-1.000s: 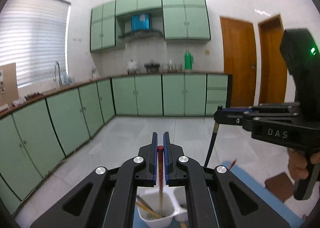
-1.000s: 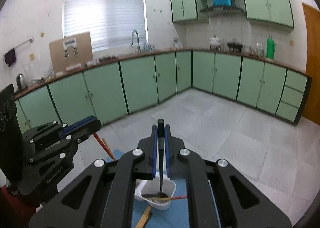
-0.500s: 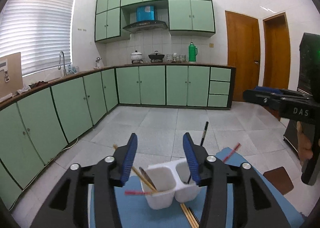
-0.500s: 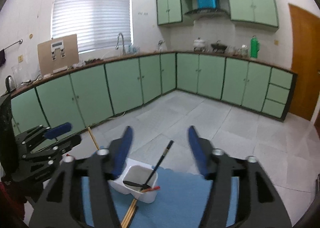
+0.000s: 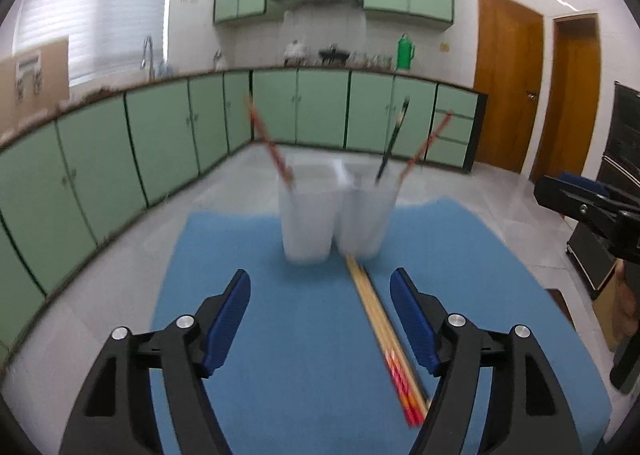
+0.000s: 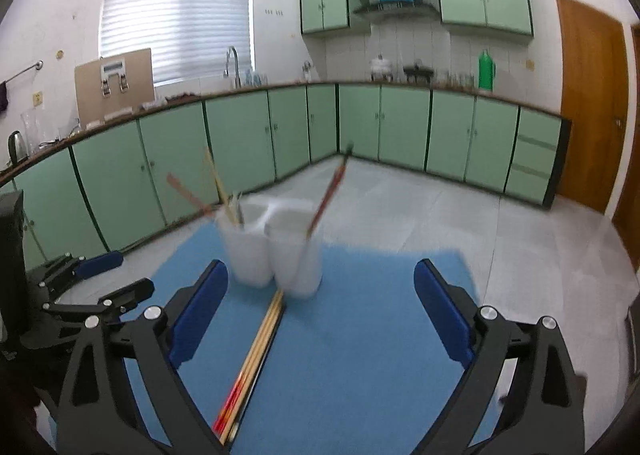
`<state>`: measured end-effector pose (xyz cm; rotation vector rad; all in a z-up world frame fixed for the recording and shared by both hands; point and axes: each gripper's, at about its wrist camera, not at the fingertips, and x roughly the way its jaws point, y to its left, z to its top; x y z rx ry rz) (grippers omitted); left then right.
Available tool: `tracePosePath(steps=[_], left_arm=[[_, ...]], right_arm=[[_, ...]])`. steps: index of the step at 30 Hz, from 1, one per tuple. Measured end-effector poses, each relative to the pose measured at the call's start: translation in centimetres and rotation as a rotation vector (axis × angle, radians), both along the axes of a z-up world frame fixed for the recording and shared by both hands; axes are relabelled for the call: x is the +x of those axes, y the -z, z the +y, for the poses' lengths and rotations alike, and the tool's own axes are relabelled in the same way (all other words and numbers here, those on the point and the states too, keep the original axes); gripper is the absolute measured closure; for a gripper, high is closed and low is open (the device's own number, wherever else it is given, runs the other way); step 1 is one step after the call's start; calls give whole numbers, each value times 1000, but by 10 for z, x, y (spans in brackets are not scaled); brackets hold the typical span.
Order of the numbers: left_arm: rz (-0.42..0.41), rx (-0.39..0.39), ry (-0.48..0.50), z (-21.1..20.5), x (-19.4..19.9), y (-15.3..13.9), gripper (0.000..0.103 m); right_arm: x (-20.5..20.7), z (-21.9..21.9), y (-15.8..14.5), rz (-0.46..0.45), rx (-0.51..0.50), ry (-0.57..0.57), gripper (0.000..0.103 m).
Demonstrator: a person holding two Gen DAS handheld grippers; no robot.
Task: Organize utensils
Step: 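Move both tools back down to the remaining chopsticks on the towel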
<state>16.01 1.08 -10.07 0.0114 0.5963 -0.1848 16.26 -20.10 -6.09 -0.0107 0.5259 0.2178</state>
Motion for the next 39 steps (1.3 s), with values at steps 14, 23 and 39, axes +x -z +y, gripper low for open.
tracePosePath(steps=[14,23,39], left_arm=[[230,95,-16,0,-30,93,31],[266,116,-25,10,-36,98,29],[303,100,-24,11,-31,102,29]], right_arm=[[-45,36,121,285,9,29,12],[-55,62,147,373,-23,-19,29],[-54,69,149,389,-62,-24,34]])
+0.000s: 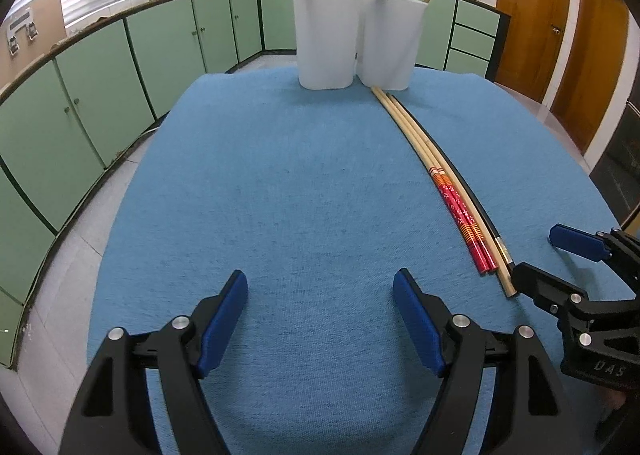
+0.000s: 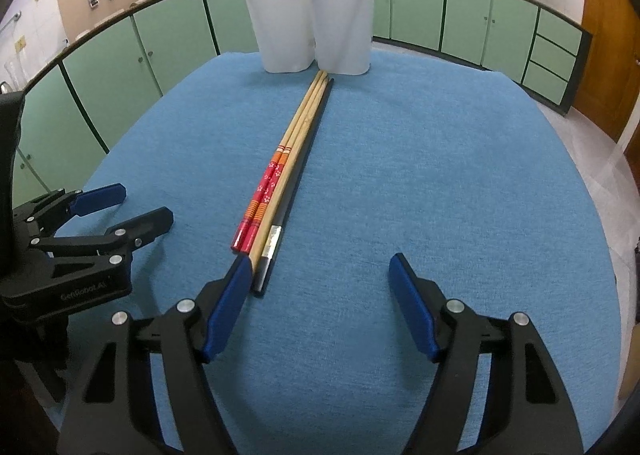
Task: Organize utensils
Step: 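Move both tools back down to the remaining chopsticks on the towel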
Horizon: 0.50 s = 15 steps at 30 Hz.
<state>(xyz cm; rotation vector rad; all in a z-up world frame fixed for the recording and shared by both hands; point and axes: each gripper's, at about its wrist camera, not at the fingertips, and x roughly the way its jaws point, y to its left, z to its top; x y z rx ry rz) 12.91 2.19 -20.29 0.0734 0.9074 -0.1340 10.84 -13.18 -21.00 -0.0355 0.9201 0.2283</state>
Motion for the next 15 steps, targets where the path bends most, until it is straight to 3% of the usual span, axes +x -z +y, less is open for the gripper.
tracePosePath(steps=[9,15], left_arm=[[2,-9,-6,0,-1,1,28],[-6,-15,-6,2,-2,0,28]], right_arm=[[0,-9,-1,-5,-77,10,36],[-6,-24,-5,0,-17,25,42]])
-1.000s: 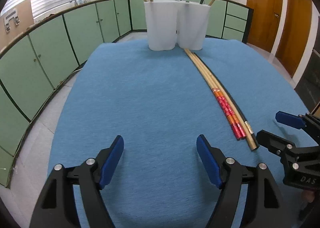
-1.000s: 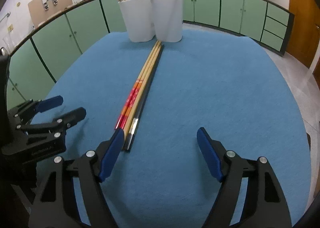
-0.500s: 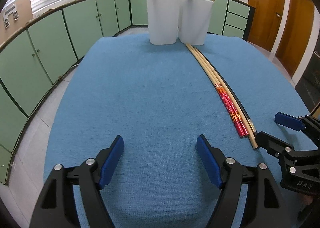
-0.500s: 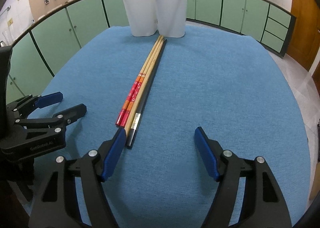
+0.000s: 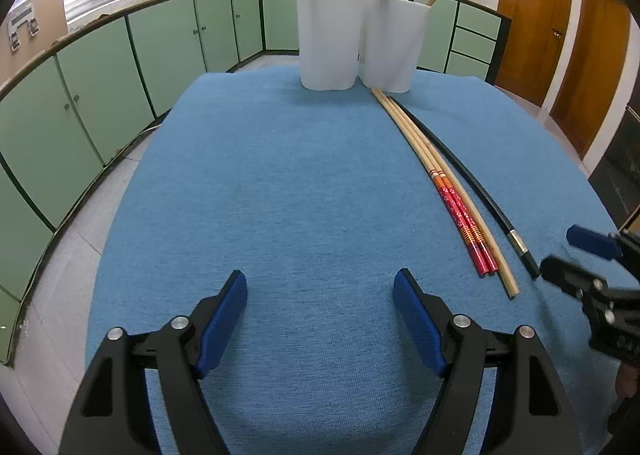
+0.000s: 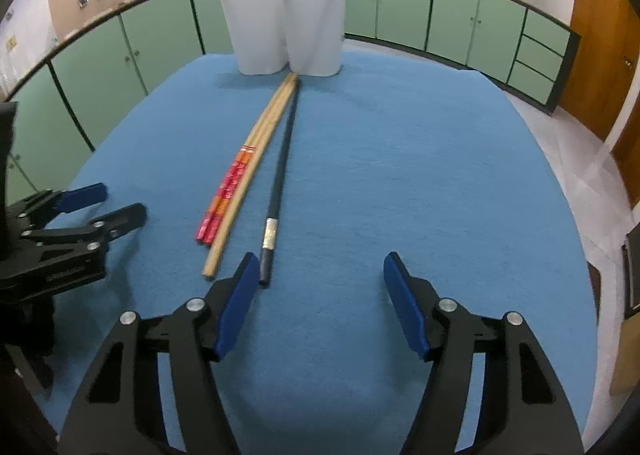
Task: Organize utensils
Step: 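Move both tools back down to the remaining chopsticks on the towel, then grasp the next black chopstick with the right gripper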
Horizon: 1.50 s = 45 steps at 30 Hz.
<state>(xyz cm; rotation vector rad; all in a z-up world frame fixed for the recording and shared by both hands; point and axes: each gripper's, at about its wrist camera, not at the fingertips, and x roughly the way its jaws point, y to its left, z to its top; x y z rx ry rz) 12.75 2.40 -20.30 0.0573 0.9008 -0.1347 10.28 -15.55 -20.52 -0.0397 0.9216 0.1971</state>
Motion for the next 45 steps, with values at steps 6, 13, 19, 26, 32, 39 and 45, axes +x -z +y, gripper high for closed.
tracePosePath(steps=[6,13,19,26,32,39,45], left_arm=[[-10,6,8,-2,-5,-2,28],[-2,-6,42,-12,-6,-4,28],[14,-63,103,-32,-6,-7,28],[26,-44,126,-57,2,-1,28],[32,-29,109,-60,10,2,27],[29,19,53,-40,4,4,27],[25,12,41,-33,-5,3,27]], right_arm=[[-6,14,7,4,19,-28,58],[-1,24,9,-4,-11,-52,97],[-2,9,6,4,2,-20,97],[-3,2,8,-3,9,-12,97],[-3,-3,9,-1,29,-15,97],[-5,-6,9,-2,32,-24,96],[-9,-10,9,-3,44,-44,91]])
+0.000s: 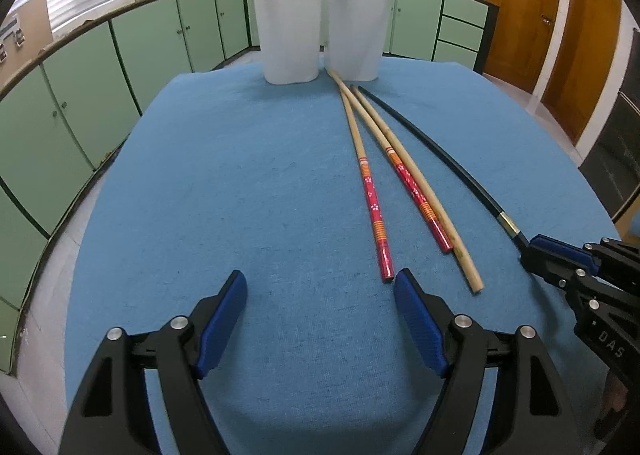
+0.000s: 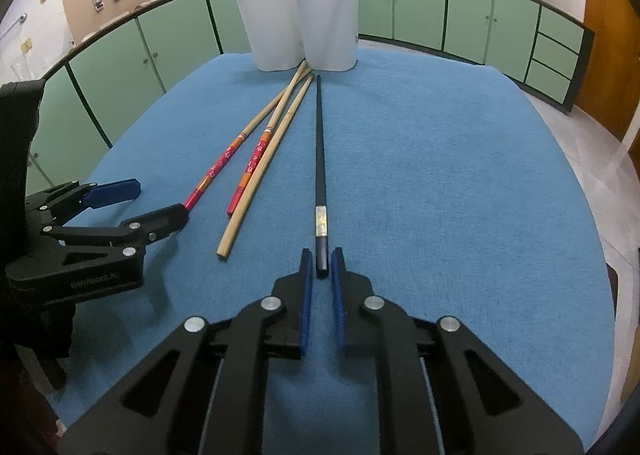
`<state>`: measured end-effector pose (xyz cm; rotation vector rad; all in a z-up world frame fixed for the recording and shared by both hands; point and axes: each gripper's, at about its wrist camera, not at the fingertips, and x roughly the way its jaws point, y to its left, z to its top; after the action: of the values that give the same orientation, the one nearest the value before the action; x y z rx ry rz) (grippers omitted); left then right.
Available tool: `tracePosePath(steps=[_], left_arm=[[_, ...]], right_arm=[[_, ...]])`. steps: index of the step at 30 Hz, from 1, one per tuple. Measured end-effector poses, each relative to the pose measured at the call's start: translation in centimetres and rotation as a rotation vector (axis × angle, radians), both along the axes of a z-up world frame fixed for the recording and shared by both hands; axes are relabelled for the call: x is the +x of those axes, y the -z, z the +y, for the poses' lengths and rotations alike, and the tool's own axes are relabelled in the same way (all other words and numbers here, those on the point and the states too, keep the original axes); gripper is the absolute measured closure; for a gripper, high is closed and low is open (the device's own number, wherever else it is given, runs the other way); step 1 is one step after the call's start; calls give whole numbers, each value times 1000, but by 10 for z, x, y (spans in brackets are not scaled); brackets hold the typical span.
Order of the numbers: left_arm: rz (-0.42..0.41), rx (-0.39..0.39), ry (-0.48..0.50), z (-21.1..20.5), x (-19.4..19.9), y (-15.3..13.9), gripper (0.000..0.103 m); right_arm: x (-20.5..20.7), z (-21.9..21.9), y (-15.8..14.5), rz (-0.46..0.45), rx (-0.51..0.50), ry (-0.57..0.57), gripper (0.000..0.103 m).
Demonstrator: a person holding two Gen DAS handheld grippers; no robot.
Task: Organize utensils
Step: 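Grasp the next black chopstick with the right gripper, then grasp a red-patterned chopstick with the left gripper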
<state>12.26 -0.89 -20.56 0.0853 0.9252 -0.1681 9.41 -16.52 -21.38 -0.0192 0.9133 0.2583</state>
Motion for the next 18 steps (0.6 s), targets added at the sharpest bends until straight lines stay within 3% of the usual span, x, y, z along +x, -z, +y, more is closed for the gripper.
tracePosePath(steps=[3,5,7,13,18], left_arm=[[-6,-11,-9,-5,3,0,31],[-15,-9,0,-10,5,0,42],[-23,-11,23,-16,5,-1,60],[-37,-2,67,-31,2,0,96],[-37,-17,65,-31,3,-1,97]], right_arm=[[1,1,0,0,-1,-1,91],[3,1,1,-1,-1,0,91],[4,1,1,1,1,0,93],[5,1,2,2,11,8,97],[5,0,1,3,13,9,97]])
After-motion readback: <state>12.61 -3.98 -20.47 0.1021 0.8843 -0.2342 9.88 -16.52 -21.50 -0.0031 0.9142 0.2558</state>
